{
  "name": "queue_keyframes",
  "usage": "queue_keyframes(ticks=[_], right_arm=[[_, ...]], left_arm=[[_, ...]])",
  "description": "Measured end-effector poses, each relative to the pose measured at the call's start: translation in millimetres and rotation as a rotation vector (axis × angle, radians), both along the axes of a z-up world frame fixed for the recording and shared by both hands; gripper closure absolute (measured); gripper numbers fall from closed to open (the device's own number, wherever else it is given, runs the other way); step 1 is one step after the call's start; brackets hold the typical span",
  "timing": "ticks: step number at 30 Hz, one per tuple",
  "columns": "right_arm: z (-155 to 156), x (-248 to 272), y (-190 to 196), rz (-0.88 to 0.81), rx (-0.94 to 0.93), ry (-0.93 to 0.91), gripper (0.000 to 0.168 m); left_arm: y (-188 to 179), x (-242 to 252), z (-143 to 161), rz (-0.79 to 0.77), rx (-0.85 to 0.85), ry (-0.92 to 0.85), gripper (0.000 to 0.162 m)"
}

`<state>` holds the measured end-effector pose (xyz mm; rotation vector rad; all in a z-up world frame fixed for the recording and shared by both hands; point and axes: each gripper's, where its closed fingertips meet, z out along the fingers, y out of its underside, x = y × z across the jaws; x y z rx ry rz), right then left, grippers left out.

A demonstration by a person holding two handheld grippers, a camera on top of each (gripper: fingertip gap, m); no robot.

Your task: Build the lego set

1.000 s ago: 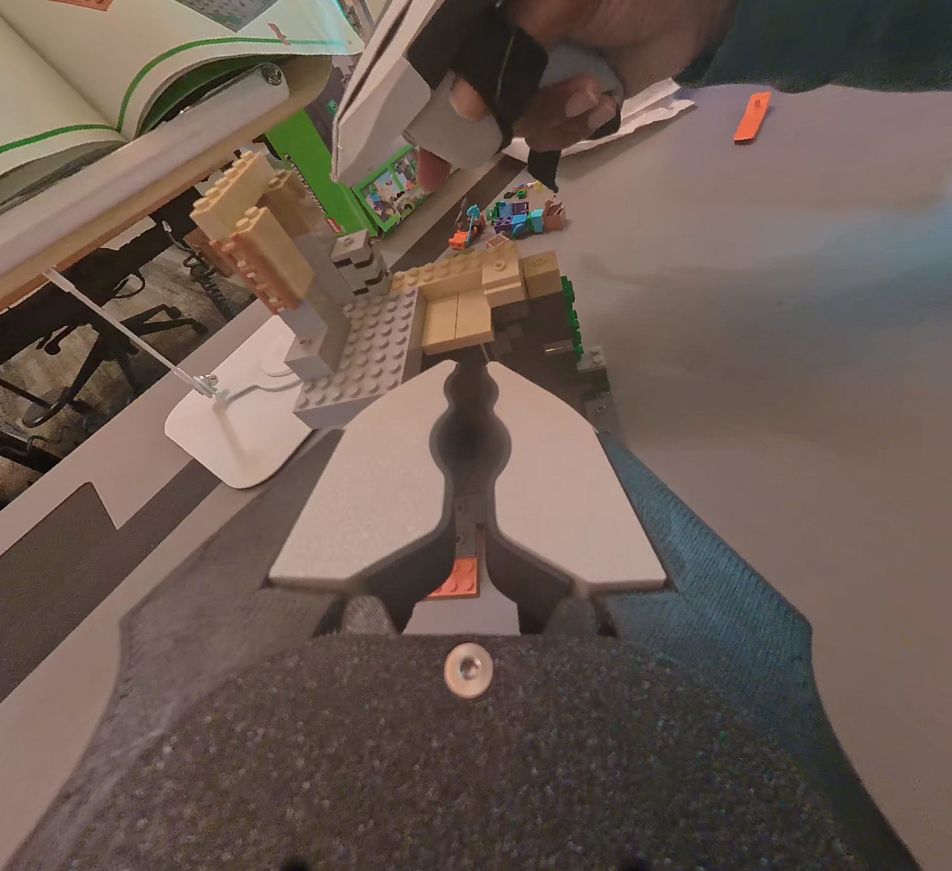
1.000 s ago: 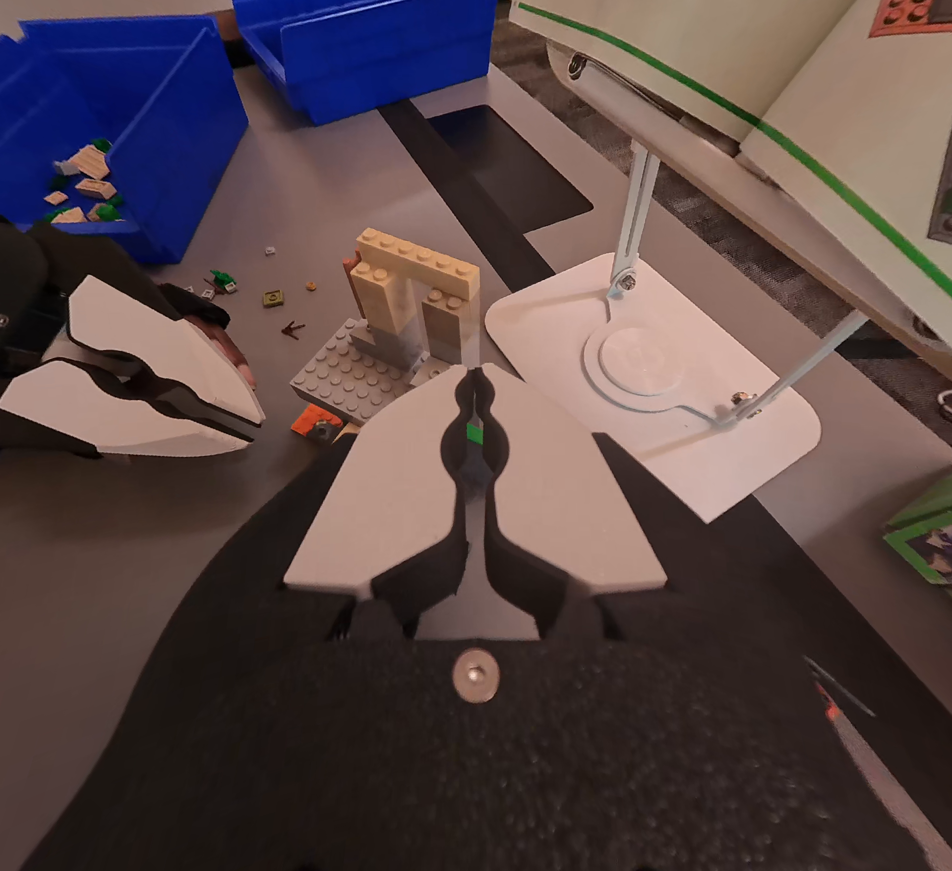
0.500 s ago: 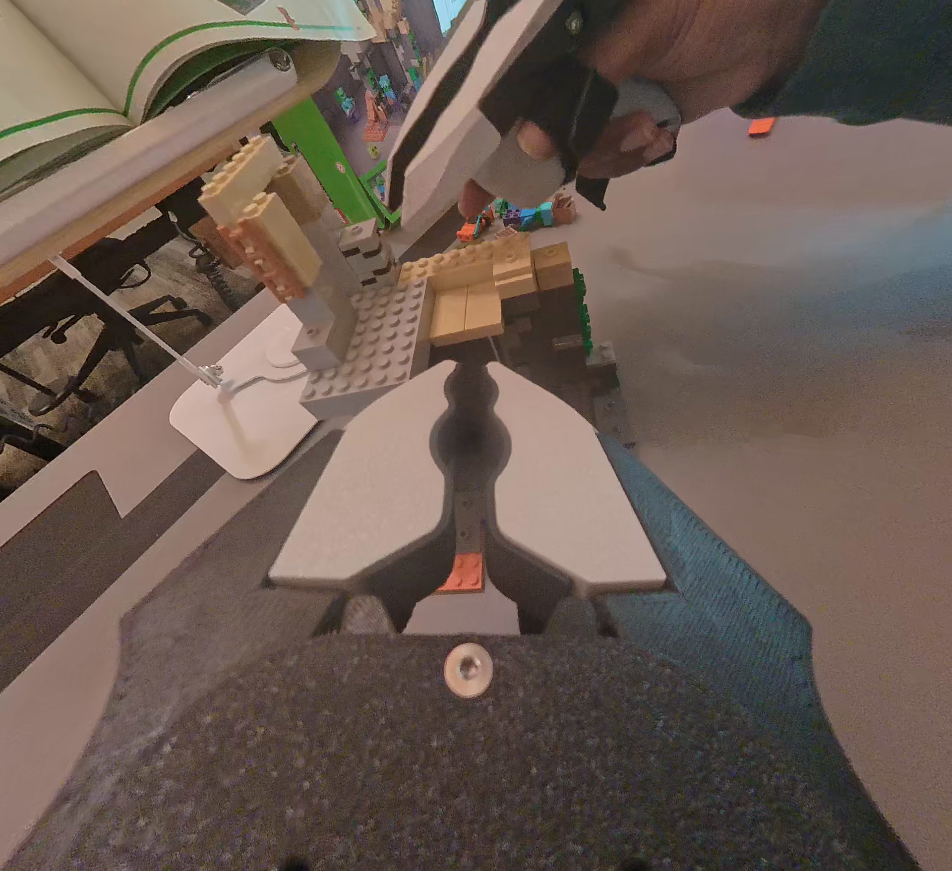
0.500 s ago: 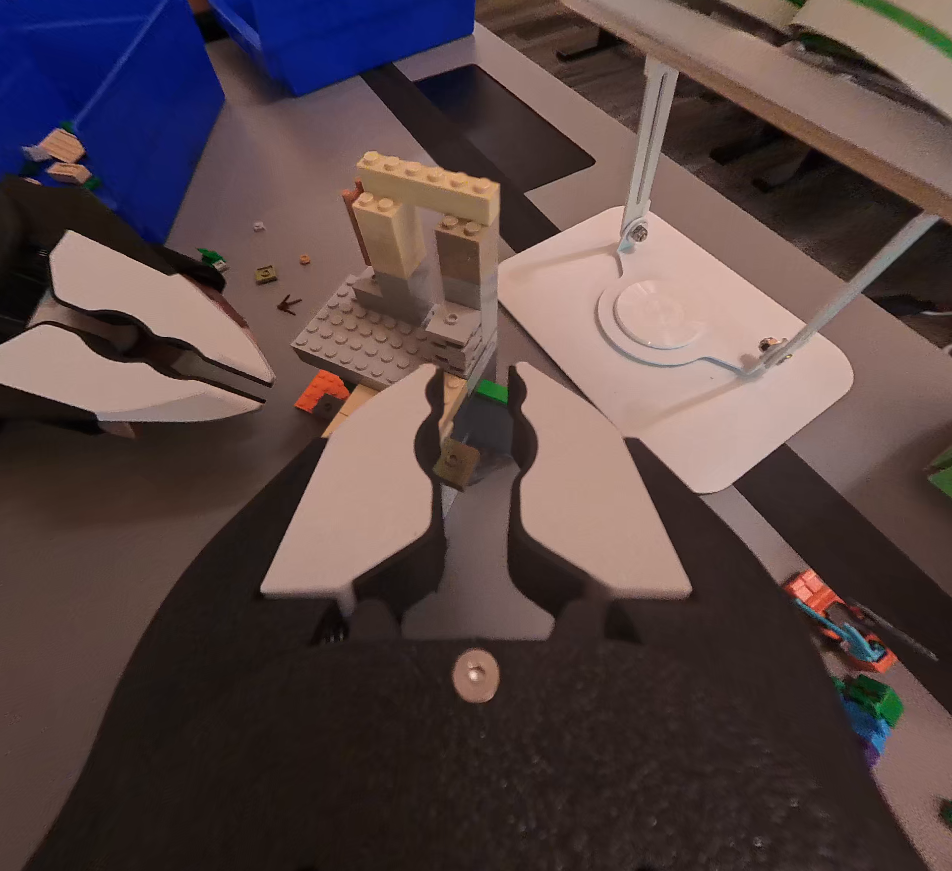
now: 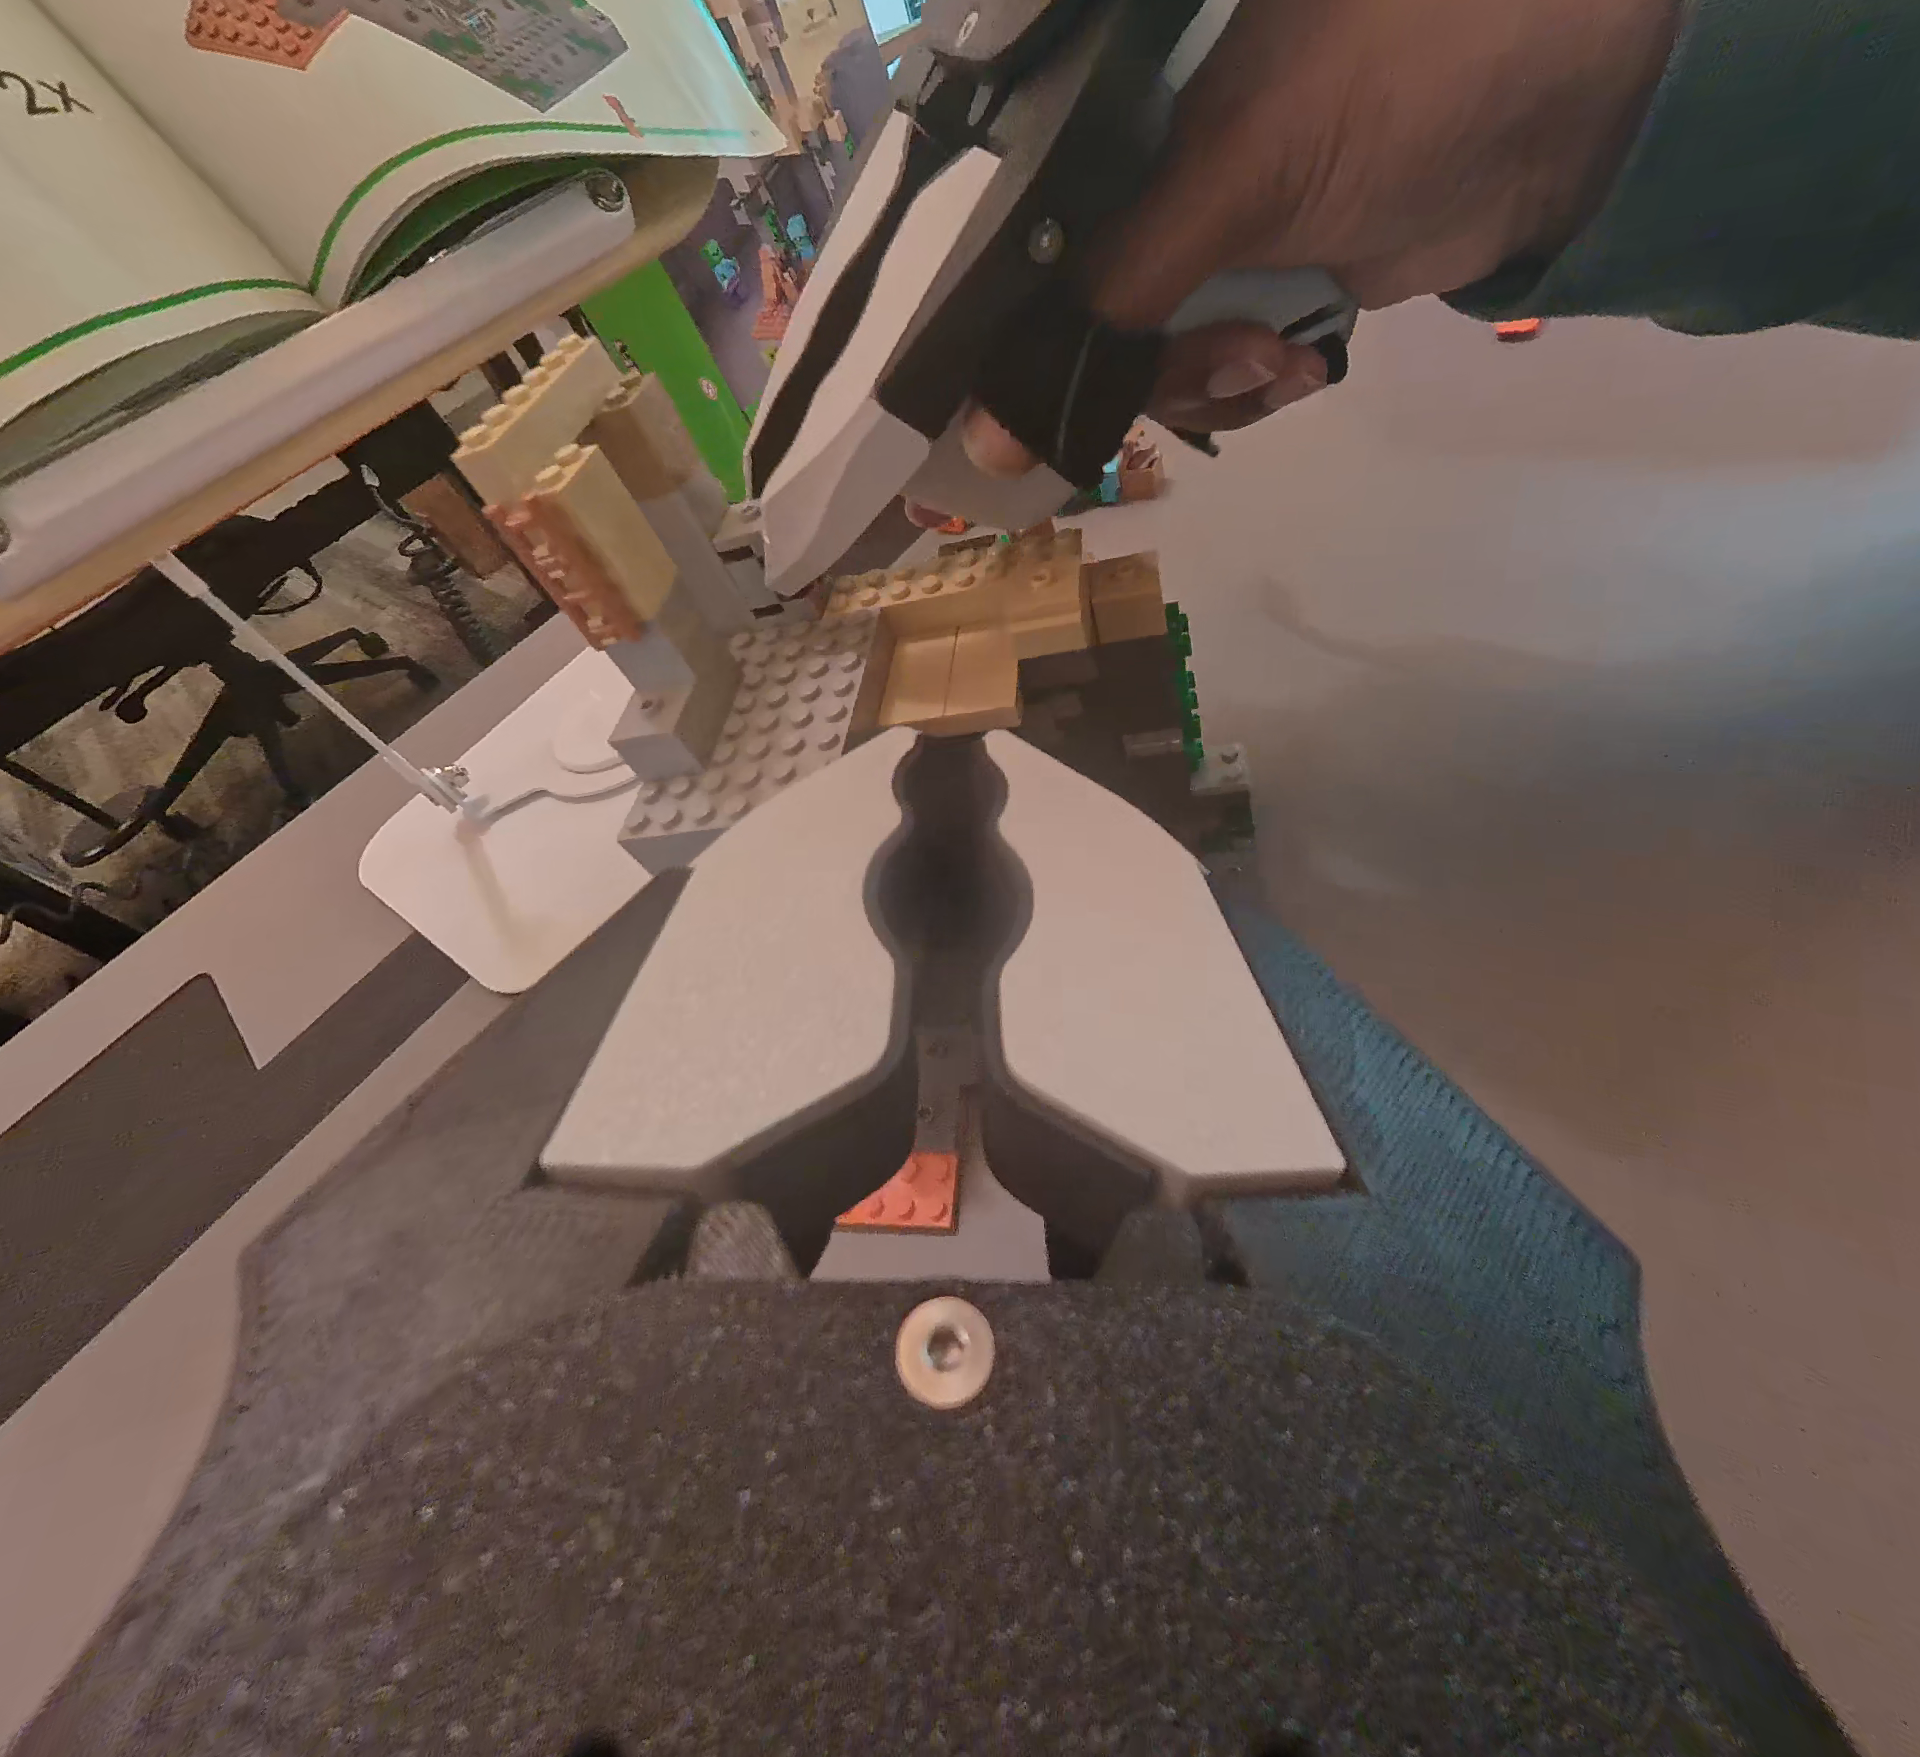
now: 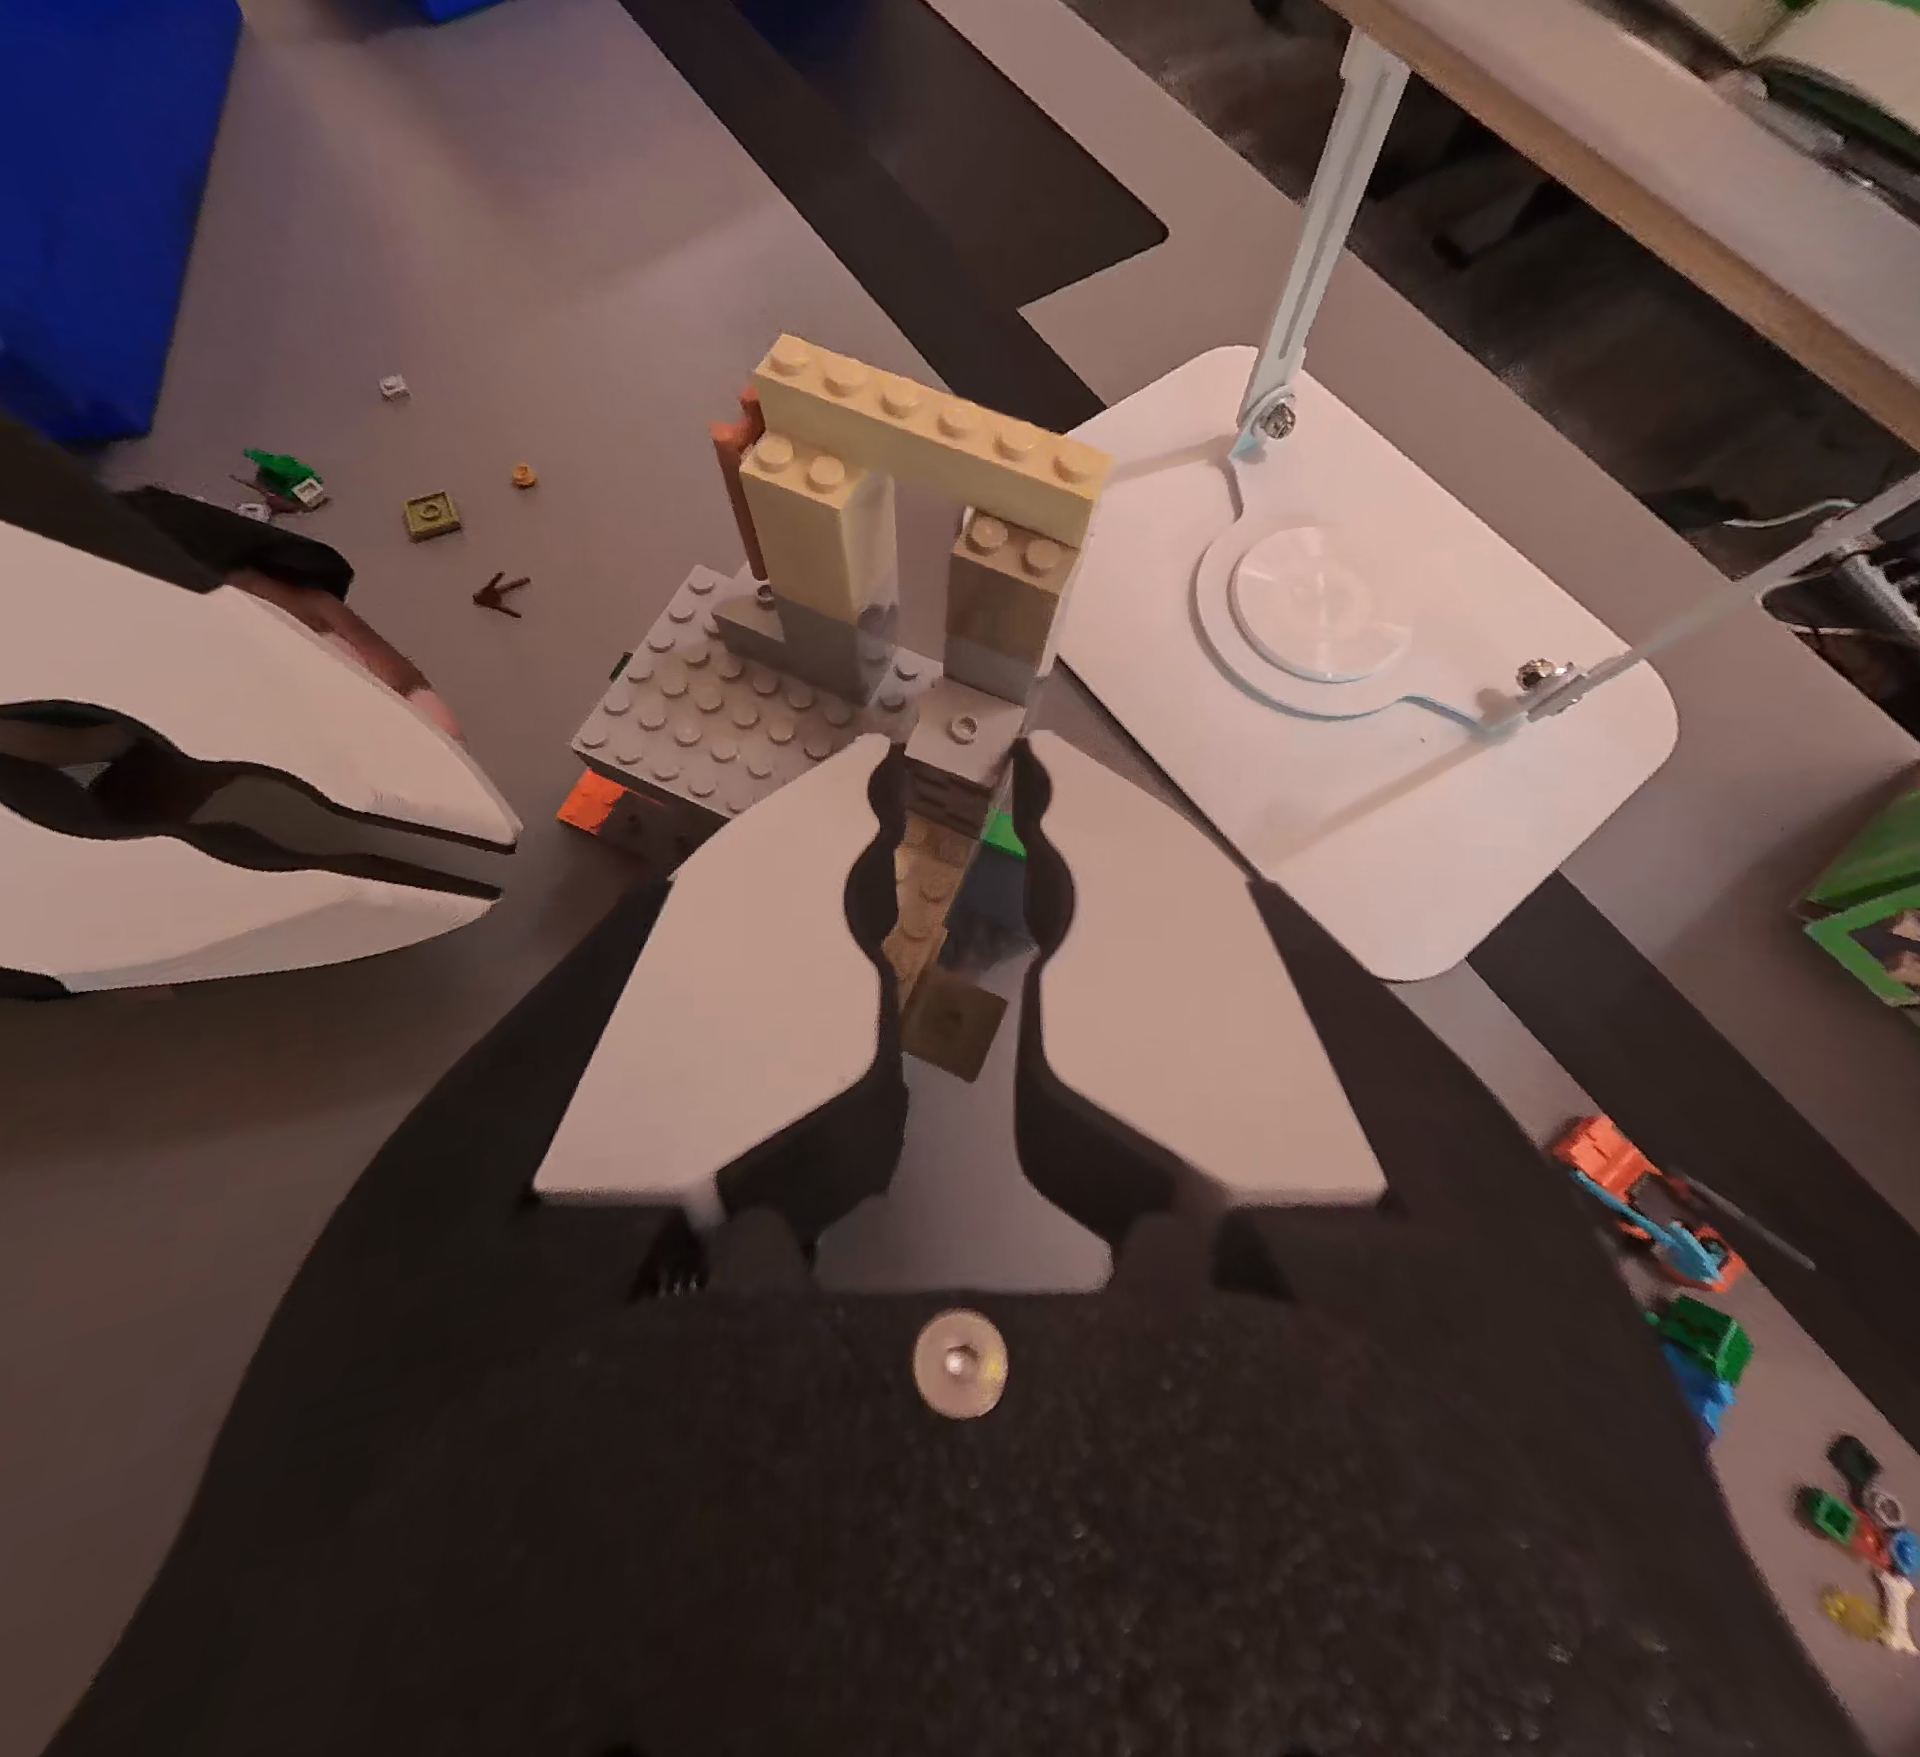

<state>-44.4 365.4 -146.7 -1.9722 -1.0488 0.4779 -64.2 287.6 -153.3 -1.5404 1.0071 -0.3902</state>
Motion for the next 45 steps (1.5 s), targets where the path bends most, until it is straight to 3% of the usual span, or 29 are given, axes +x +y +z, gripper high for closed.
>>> queue_keyframes(ticks=[11,16,27,32,45], right_arm=[[0,-1,-5,0.186,-0.021,0.003,0.15],[0,0,-8,0.176,-0.047,0.028,0.151],[1,3,-2,0.018,-0.044,-0.13,0.143],[-1,2,-3,-0.008,-0.061,-0.197,0.15],[10,0,-10,0.035,-0.391,0.179,0.152]], left_arm=[[3,0,-5,0.007,-0.024,-0.006,0.156],[0,3,5,-0.001,0.006,-0.019,0.156],[26,8,20,0.036,0.016,-0.004,0.152],[36,10,8,0.062,-0.037,0.076,0.157],[35,8,0,0.08,-0.064,0.075,0.161]])
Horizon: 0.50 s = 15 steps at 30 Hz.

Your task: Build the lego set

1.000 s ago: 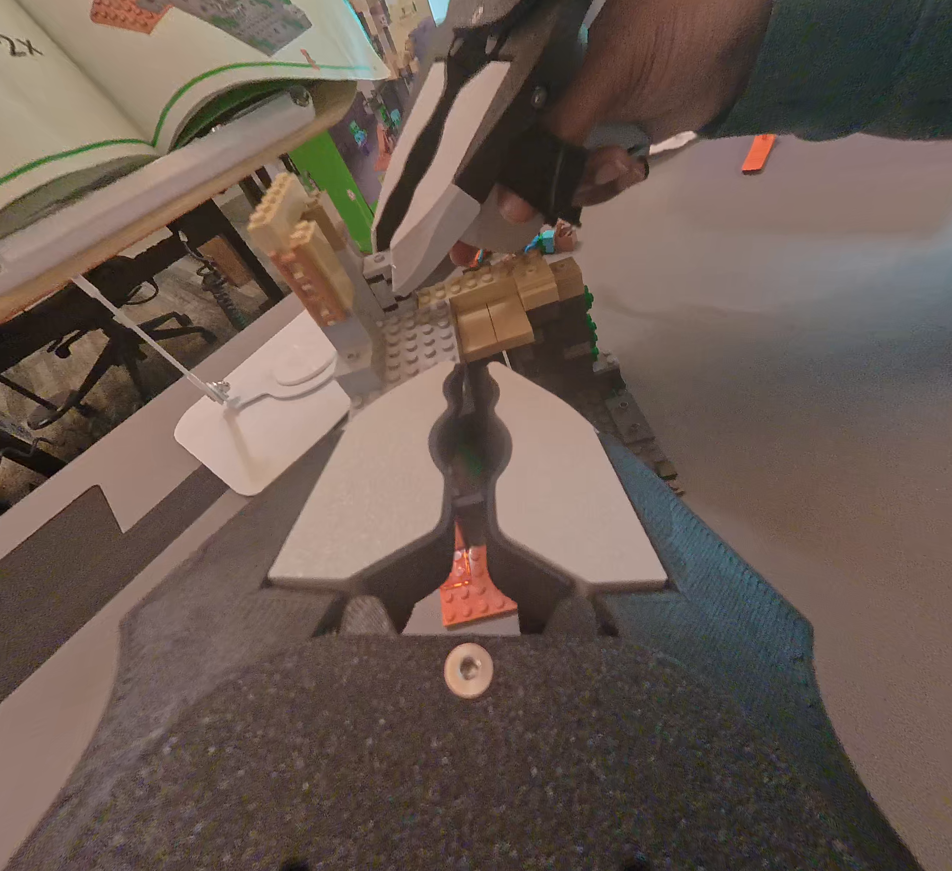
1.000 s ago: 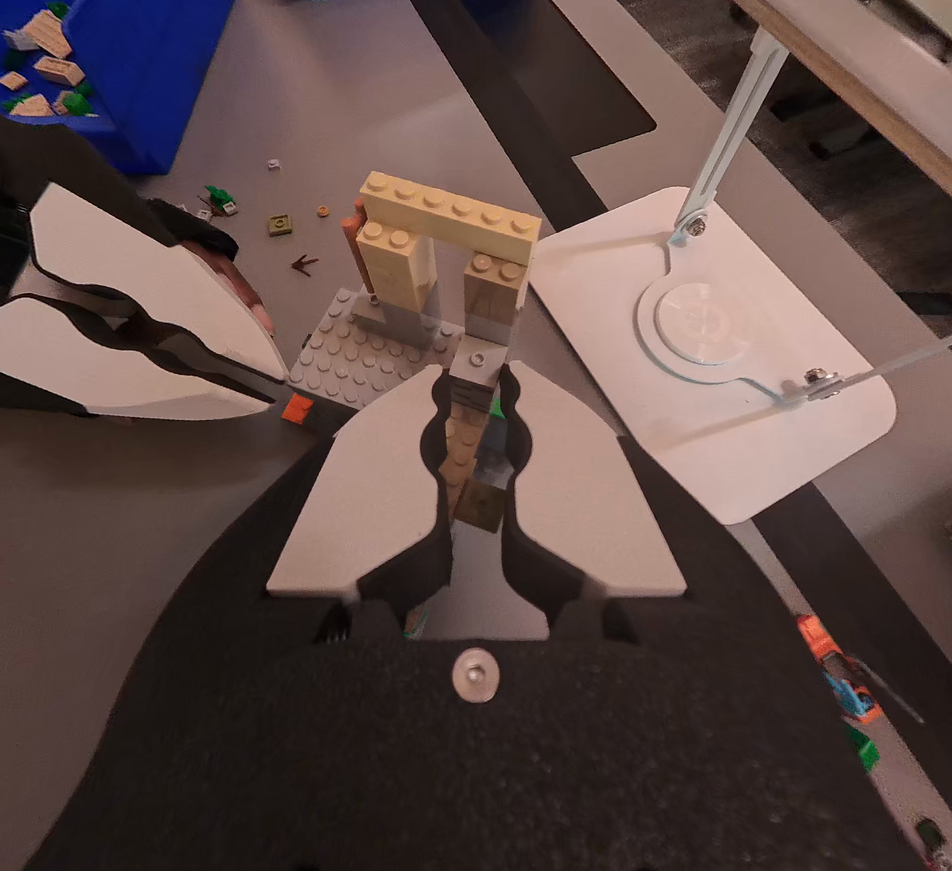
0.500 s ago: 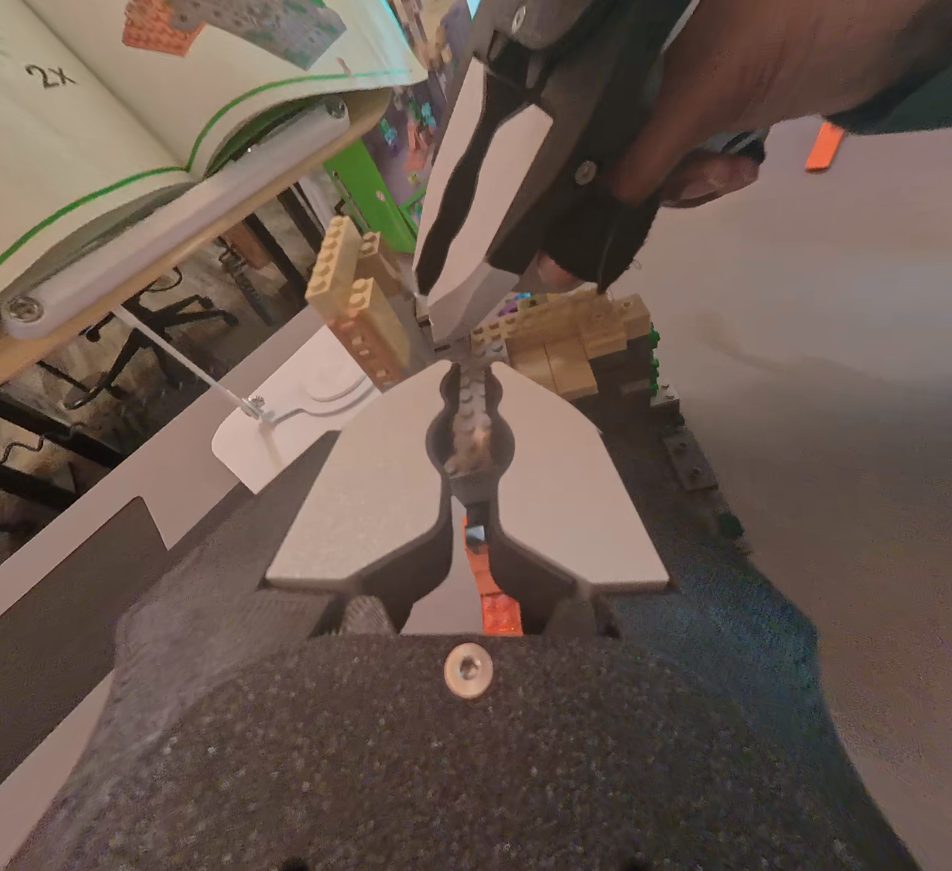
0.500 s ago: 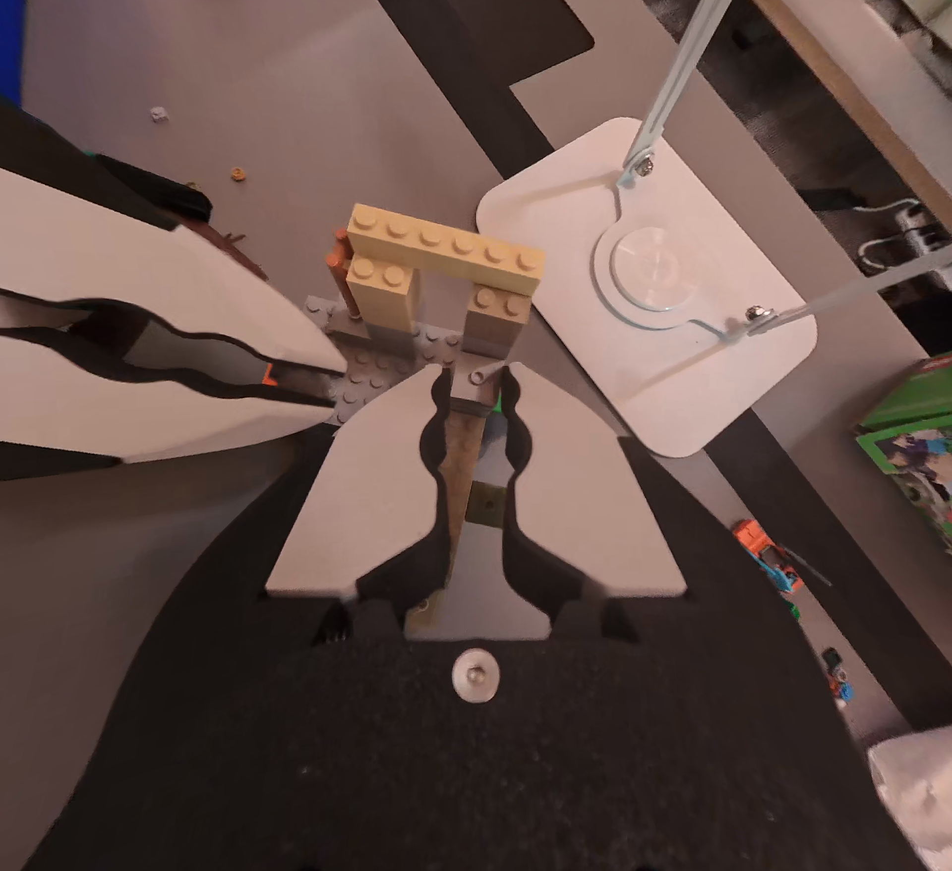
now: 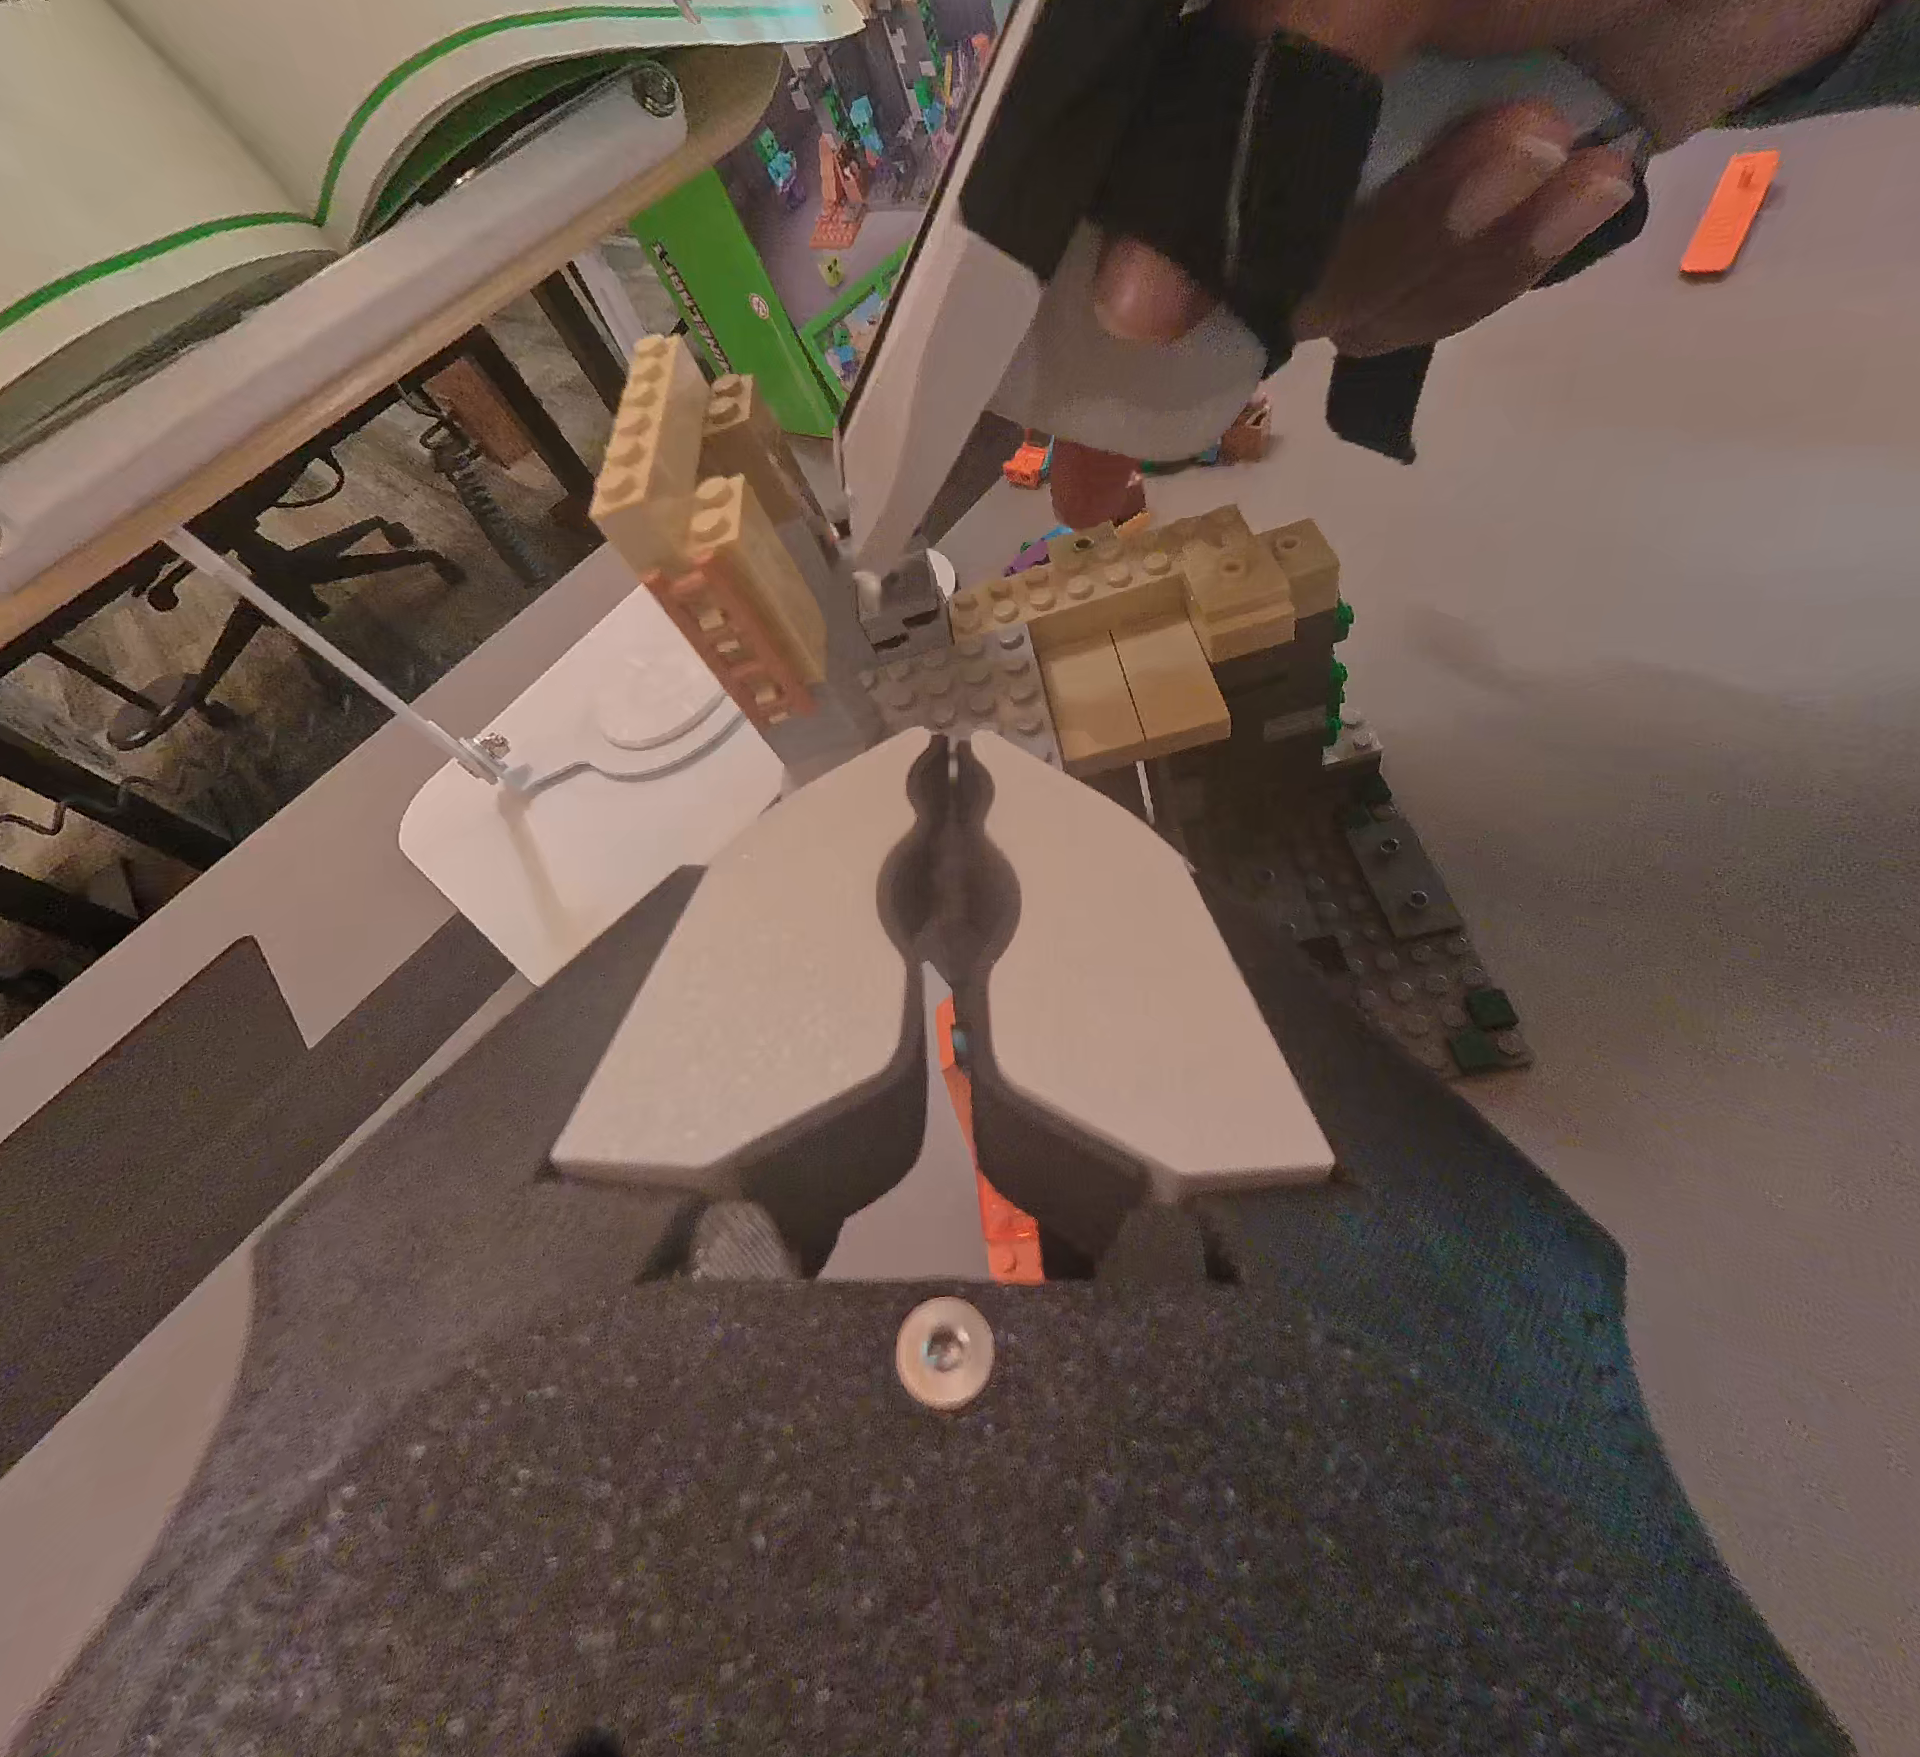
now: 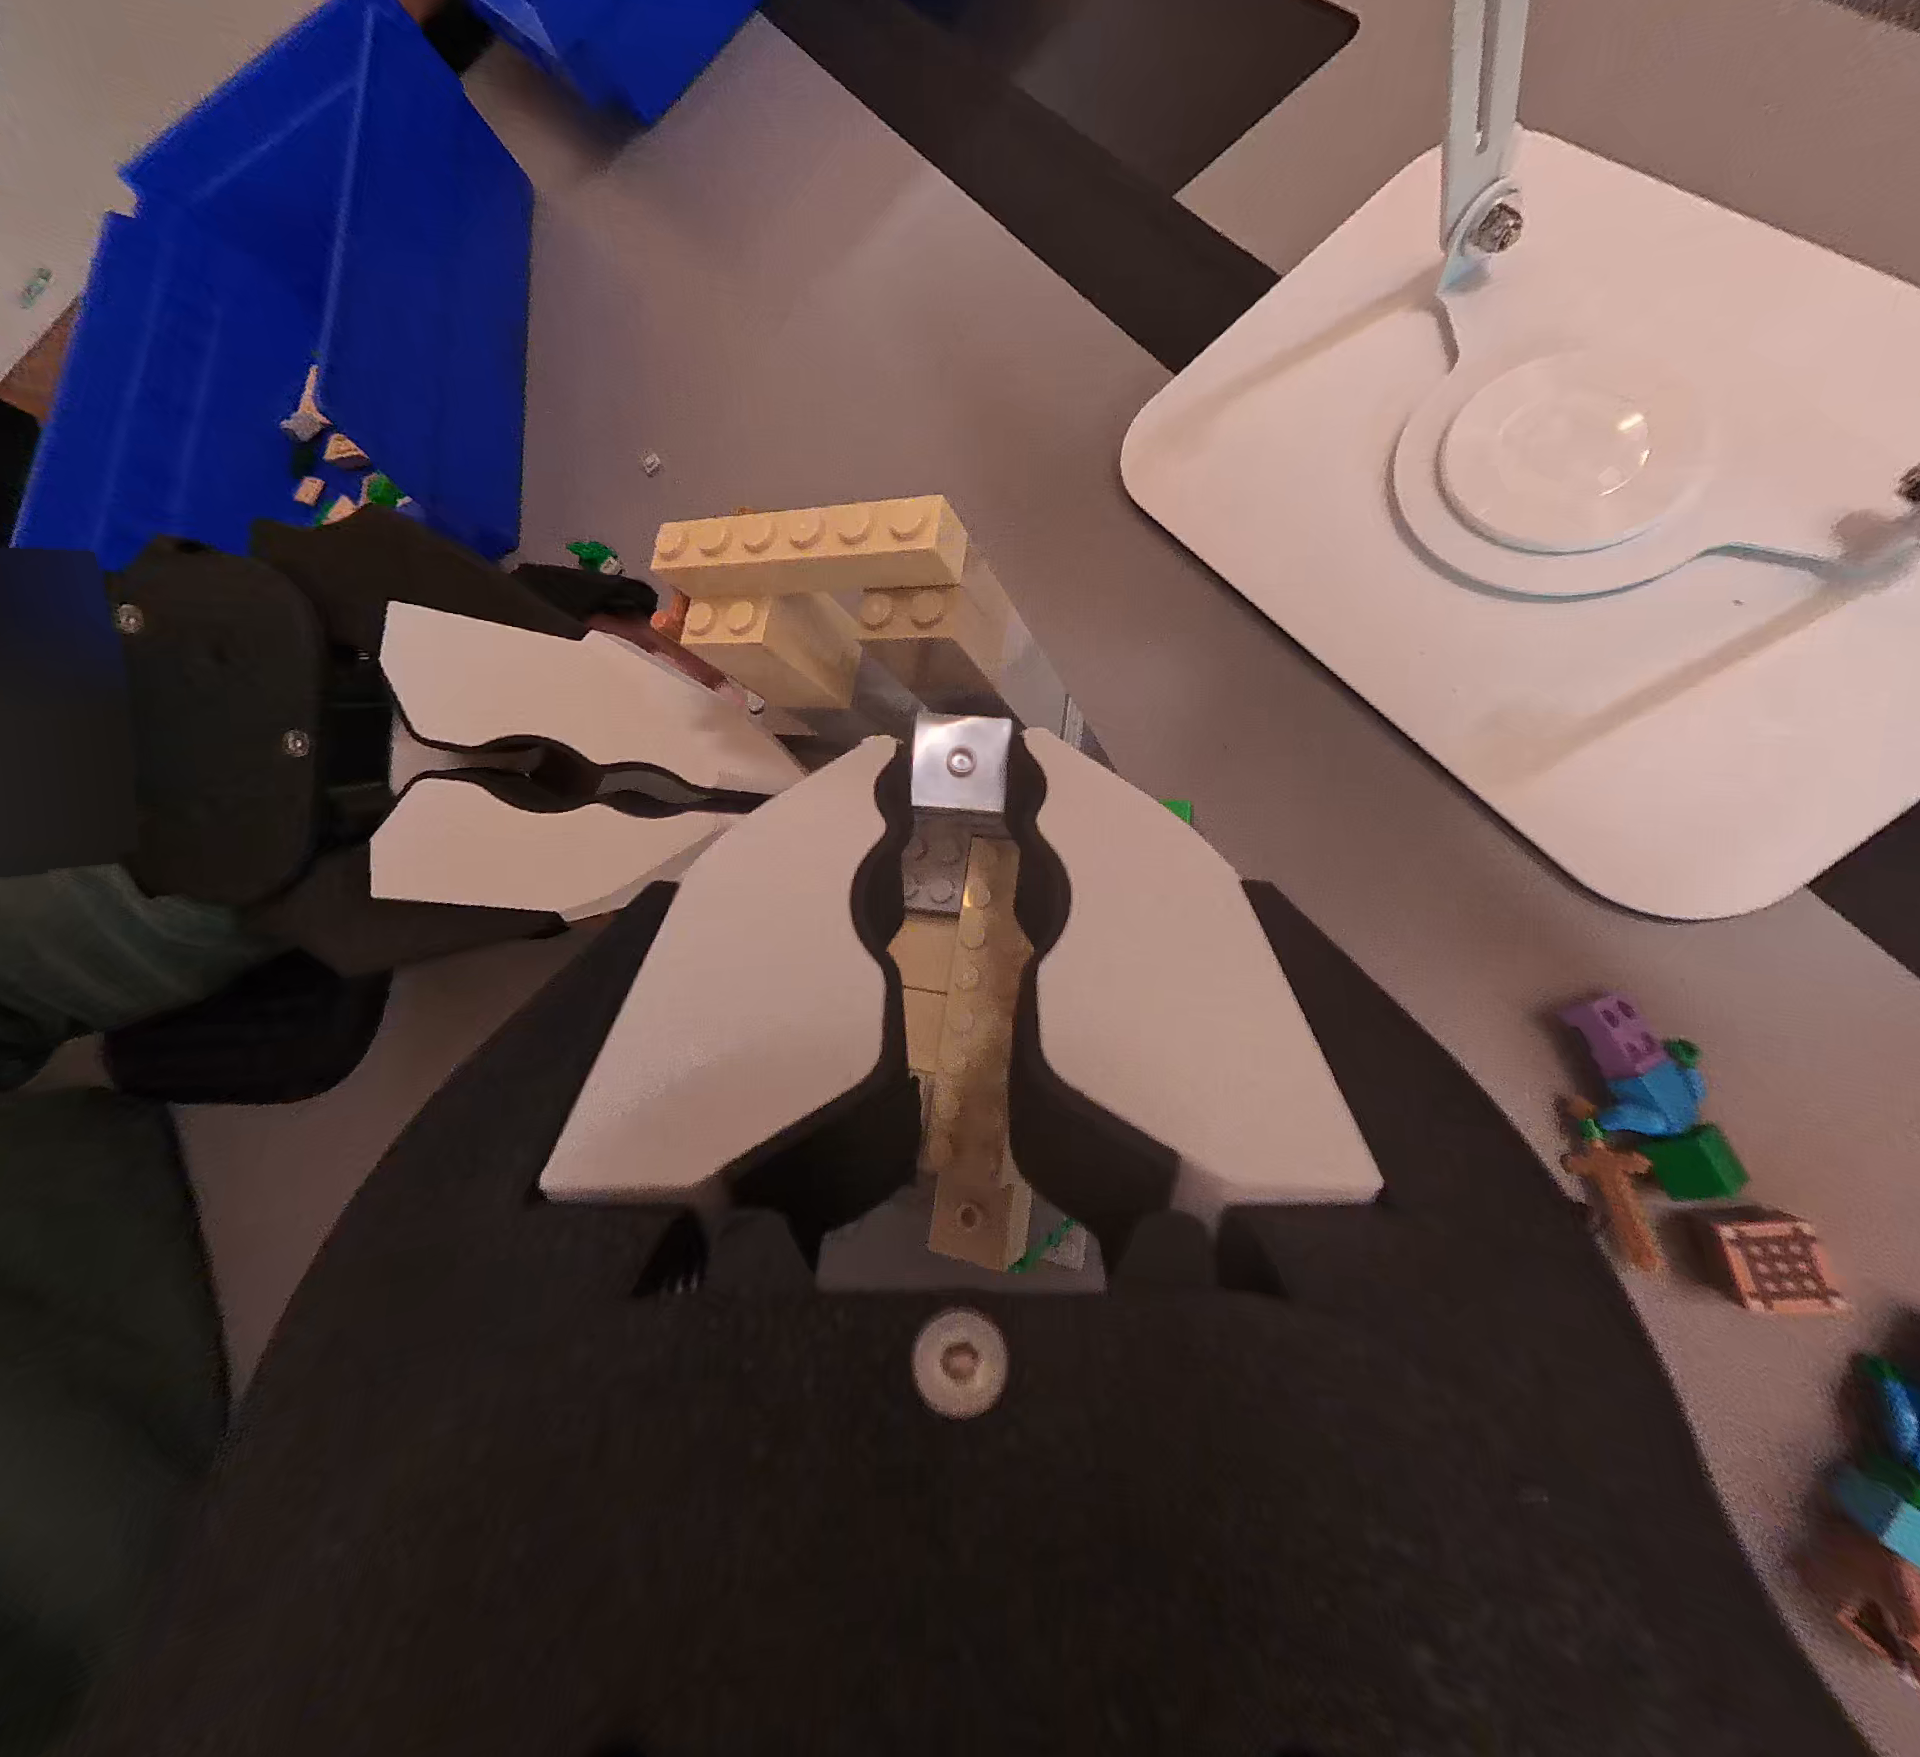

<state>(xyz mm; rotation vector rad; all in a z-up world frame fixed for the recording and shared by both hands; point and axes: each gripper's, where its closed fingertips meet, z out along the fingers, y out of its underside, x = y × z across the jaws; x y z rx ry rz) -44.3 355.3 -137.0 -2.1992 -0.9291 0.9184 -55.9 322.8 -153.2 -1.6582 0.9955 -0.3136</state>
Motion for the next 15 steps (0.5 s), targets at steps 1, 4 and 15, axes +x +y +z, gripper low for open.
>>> queue_keyframes(ticks=[1,4,15], right_arm=[[3,1,-1,0.003,0.015,0.015,0.152],[19,-1,-11,0.045,0.051,0.105,0.151],[70,5,-133,0.602,0.489,0.43,0.151]], left_arm=[[-1,0,0,-0.002,-0.005,-0.008,0.16],[-4,-1,5,-0.009,-0.013,-0.042,0.158],[-84,23,59,-0.352,-0.122,-0.34,0.147]])
